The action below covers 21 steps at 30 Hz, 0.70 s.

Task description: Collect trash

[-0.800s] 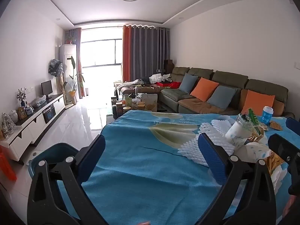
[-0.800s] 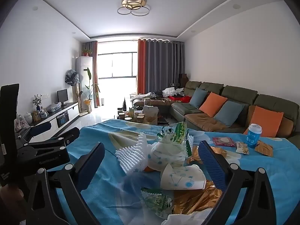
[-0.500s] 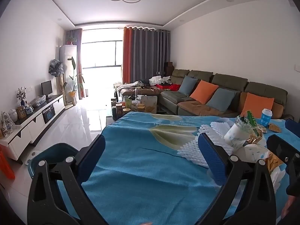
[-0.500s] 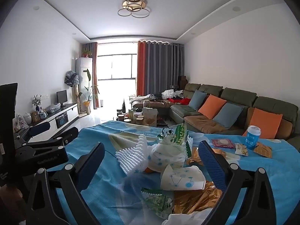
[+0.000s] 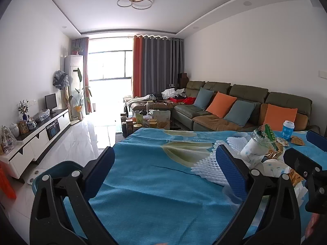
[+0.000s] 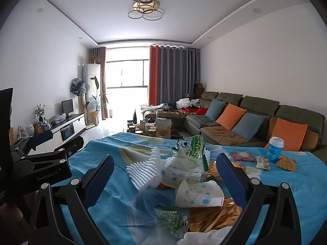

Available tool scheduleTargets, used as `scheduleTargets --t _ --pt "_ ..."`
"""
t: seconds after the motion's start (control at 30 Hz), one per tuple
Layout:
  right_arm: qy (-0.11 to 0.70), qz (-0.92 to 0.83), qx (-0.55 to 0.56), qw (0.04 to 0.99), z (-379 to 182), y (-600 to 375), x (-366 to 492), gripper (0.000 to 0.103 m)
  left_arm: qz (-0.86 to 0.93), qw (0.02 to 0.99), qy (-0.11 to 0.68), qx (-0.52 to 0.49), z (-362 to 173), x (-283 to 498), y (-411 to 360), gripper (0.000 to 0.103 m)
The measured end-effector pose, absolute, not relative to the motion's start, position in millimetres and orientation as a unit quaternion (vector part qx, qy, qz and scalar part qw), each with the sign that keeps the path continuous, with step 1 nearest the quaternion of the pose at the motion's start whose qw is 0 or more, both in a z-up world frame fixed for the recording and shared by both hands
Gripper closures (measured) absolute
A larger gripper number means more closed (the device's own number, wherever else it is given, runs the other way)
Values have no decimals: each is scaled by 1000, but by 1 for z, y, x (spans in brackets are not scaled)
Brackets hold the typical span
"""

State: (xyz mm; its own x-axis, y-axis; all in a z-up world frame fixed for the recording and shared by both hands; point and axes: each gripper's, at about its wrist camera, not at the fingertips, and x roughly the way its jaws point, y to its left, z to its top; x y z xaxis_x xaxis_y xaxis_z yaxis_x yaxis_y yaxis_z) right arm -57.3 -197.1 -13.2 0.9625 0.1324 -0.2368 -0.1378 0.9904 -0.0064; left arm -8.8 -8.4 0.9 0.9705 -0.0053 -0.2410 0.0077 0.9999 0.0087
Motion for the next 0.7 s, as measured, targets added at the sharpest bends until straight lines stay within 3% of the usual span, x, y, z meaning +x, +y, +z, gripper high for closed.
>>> scheduleTargets --t 0.7 --pt "117 67 -5 991 -15 -199 -57 7 -6 993 120 6 1 -11 -11 6"
